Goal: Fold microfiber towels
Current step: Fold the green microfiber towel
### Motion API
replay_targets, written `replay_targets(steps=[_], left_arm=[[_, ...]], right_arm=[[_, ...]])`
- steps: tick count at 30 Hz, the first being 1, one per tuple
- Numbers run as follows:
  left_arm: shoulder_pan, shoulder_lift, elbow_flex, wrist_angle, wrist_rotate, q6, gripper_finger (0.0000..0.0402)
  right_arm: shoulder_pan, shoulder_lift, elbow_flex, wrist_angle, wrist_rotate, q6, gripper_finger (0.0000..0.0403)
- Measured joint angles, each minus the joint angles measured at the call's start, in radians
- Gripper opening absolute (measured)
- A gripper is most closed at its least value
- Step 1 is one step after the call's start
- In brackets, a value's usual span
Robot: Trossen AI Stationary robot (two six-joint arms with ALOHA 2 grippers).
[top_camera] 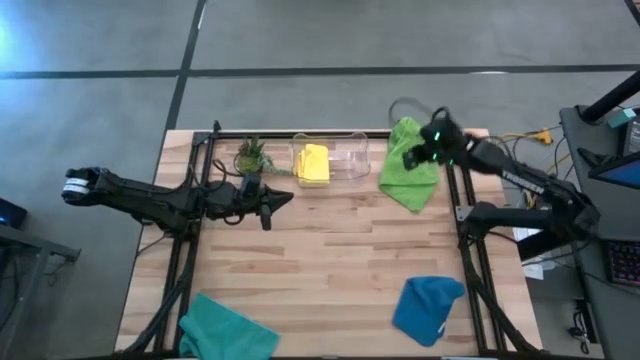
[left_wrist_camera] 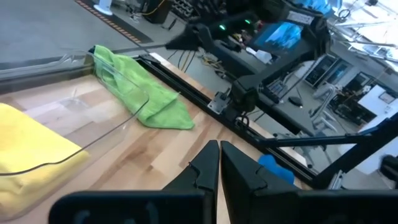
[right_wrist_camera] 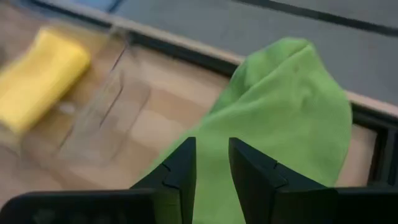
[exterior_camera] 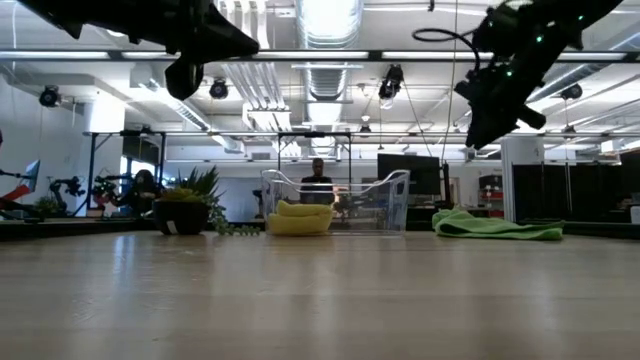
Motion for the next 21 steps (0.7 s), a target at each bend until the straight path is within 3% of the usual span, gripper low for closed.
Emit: replay_targets(steps=[2, 5, 9, 11, 21], left_arm=[[0.000, 0.000, 0.000, 0.010, 0.000, 0.000, 0.0000], [0.000, 0.002, 0.000, 0.014, 0.000, -0.026, 0.0000], [0.000, 0.015, 0.000, 0.011, 0.001, -0.045, 0.0000], [0.000, 0.027, 0.000, 0.011, 0.001, -0.046, 0.0000], [0.000, 0.053, 0.000, 0.011, 0.025, -0.052, 0.0000]], right_arm=[[-0.108, 0.002, 0.015, 0.002, -0.140, -0.096, 0.0087], [-0.197, -0.009, 0.044, -0.160, -0.273, -0.293, 0.0085], [-0.206, 0.007, 0.070, -0.420, -0.221, -0.592, 0.0087], [-0.206, 0.041, 0.075, -0.479, -0.166, -0.645, 0.0091], [-0.180, 0.253, 0.089, -0.596, -0.085, -0.807, 0.0139]])
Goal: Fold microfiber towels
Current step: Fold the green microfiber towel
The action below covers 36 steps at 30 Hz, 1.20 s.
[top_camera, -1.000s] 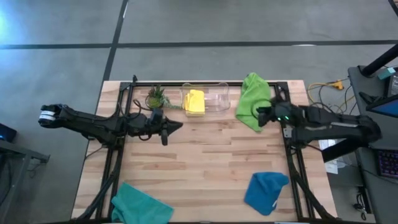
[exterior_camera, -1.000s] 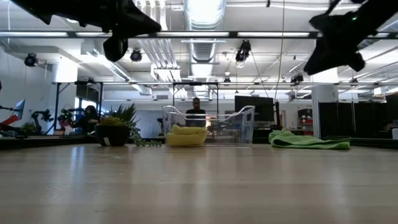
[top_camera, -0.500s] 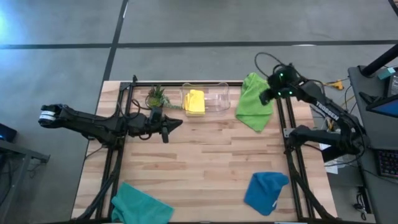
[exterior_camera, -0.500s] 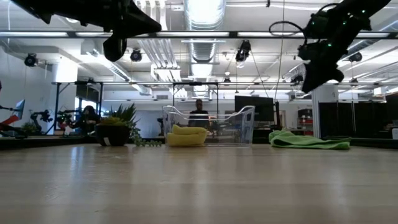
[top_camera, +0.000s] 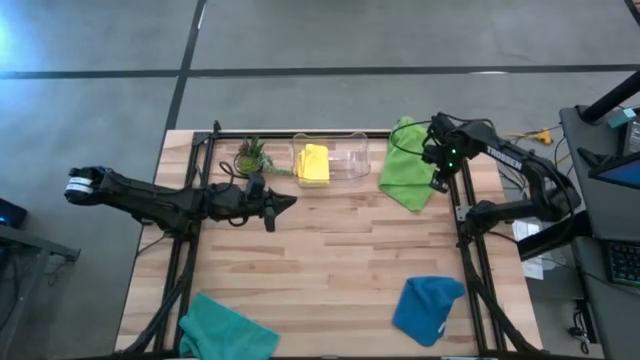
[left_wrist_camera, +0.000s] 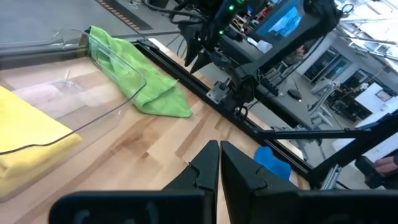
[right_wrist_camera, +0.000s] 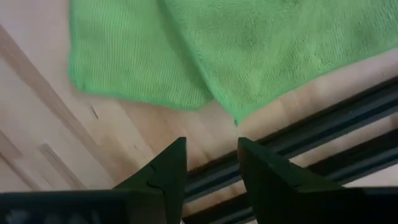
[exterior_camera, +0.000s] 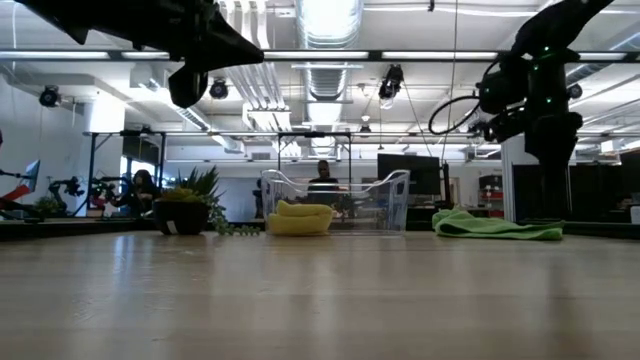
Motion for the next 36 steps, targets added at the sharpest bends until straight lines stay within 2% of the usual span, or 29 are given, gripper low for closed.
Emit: replay_targets(steps=[6, 11, 23, 36], left_arm=[[0.000, -0.002, 0.000, 0.000, 0.004, 0.000, 0.0000], [0.000, -0.002, 0.000, 0.000, 0.008, 0.000, 0.0000], [0.000, -0.002, 0.000, 0.001, 0.013, -0.004, 0.0000], [0.000, -0.002, 0.000, 0.019, 0.025, -0.003, 0.0000]], right_arm=[[0.022, 0.013, -0.002, 0.026, 0.036, -0.016, 0.0143], [0.071, 0.047, 0.018, 0.010, 0.159, -0.036, 0.0134], [0.086, 0.305, 0.052, -0.040, 0.157, 0.090, 0.0143], [0.085, 0.388, 0.047, 0.047, 0.166, 0.072, 0.0120]])
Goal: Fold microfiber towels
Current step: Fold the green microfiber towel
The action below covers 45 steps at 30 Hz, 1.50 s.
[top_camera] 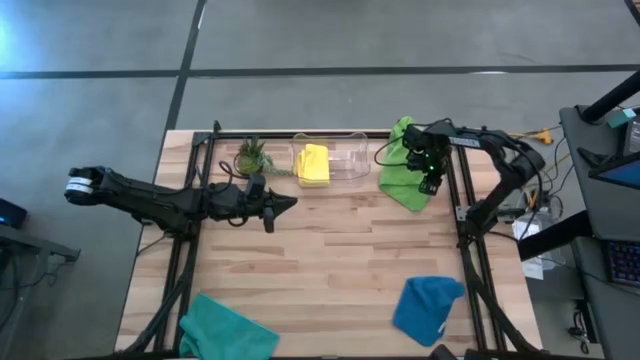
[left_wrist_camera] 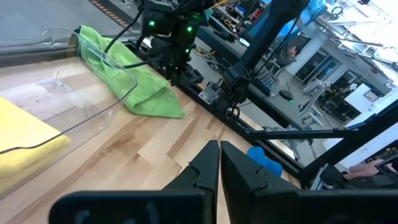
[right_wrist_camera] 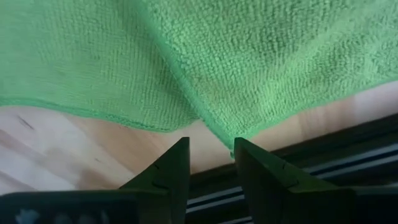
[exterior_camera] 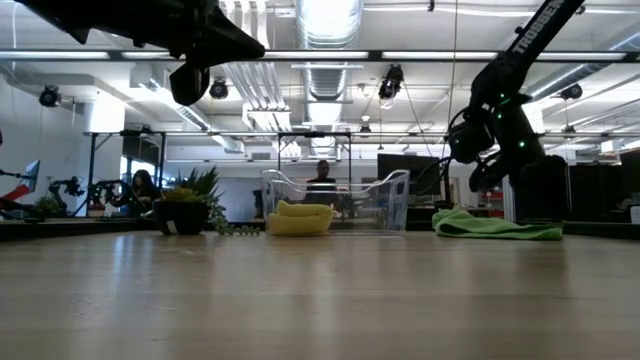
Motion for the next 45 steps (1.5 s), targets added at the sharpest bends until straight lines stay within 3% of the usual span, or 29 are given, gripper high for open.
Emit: replay_targets(steps=[10, 17, 20, 26, 32, 40, 45], left_arm=[[0.000, 0.000, 0.000, 0.000, 0.000, 0.000, 0.0000], [0.000, 0.000, 0.000, 0.000, 0.000, 0.001, 0.0000], [0.000, 0.000, 0.000, 0.001, -0.001, 0.001, 0.0000], [0.000, 0.000, 0.000, 0.004, -0.001, 0.003, 0.0000], [0.000, 0.000, 0.000, 0.004, -0.001, 0.004, 0.0000], [0.000, 0.000, 0.000, 0.050, 0.000, 0.061, 0.0000], [0.000, 0.004, 0.025, 0.138, 0.017, 0.185, 0.0000]], right_arm=[[0.005, 0.074, -0.001, 0.004, 0.065, -0.004, 0.0106], [0.004, 0.060, 0.000, -0.001, 0.087, 0.012, 0.0020], [0.005, 0.034, 0.000, -0.007, 0.087, 0.018, 0.0011], [0.005, -0.083, 0.018, -0.052, 0.087, 0.054, 0.0009], [0.005, -0.273, 0.127, -0.158, 0.082, 0.117, 0.0009], [0.019, -0.493, 0.377, -0.244, -0.103, 0.270, 0.0009], [0.108, -0.579, 0.520, -0.245, -0.176, 0.411, 0.0008]])
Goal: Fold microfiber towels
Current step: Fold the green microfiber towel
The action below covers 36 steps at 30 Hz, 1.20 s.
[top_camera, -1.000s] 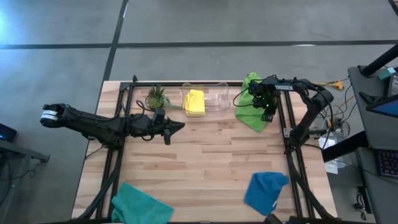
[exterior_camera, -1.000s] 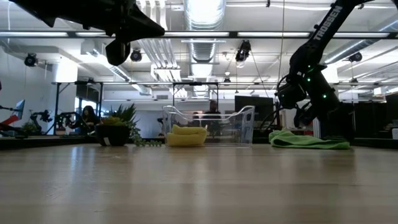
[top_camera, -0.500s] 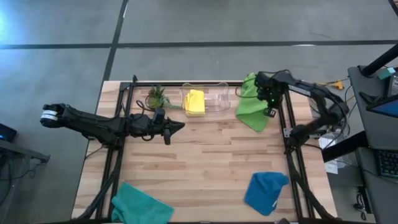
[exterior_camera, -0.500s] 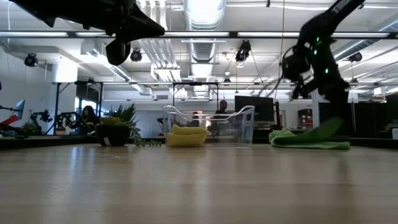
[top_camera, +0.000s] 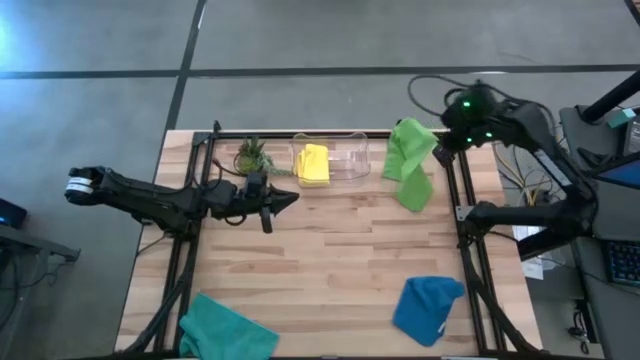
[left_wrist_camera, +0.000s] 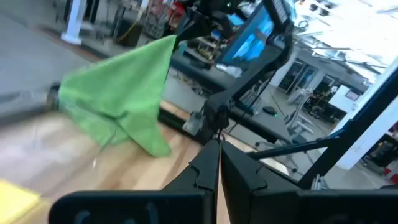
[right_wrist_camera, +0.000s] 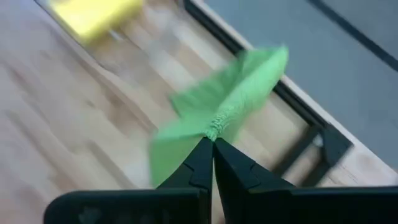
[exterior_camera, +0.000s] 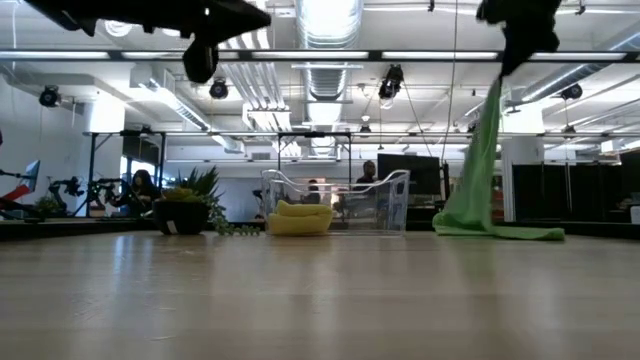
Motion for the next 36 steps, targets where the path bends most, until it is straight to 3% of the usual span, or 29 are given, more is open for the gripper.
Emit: replay_targets(steps=[8, 12, 15, 22, 27, 31, 36], left_arm=[[0.000, 0.029, 0.118, 0.002, 0.035, 0.094, 0.0000], [0.000, 0.093, 0.207, -0.003, 0.192, 0.178, 0.0000], [-0.001, 0.146, 0.283, -0.002, 0.288, 0.203, 0.0000], [-0.002, 0.195, 0.417, -0.026, 0.297, 0.203, 0.0000], [-0.014, 0.179, 0.518, -0.277, 0.310, 0.278, 0.0000], [-0.052, 0.182, 0.582, -0.467, 0.169, 0.404, 0.0000], [-0.086, 0.209, 0.599, -0.480, -0.081, 0.430, 0.0000]], right_arm=[[0.249, -0.038, 0.178, 0.037, 0.008, 0.271, 0.0008], [0.401, -0.011, 0.224, 0.119, 0.070, 0.375, 0.0008], [0.527, 0.024, 0.262, 0.155, 0.166, 0.425, 0.0008], [0.773, 0.158, 0.392, 0.157, 0.428, 0.521, 0.0008], [0.901, 0.315, 0.525, 0.156, 0.542, 0.574, 0.0008], [0.955, 0.464, 0.668, 0.157, 0.606, 0.590, 0.0008], [0.963, 0.621, 0.842, 0.153, 0.622, 0.529, 0.0008]])
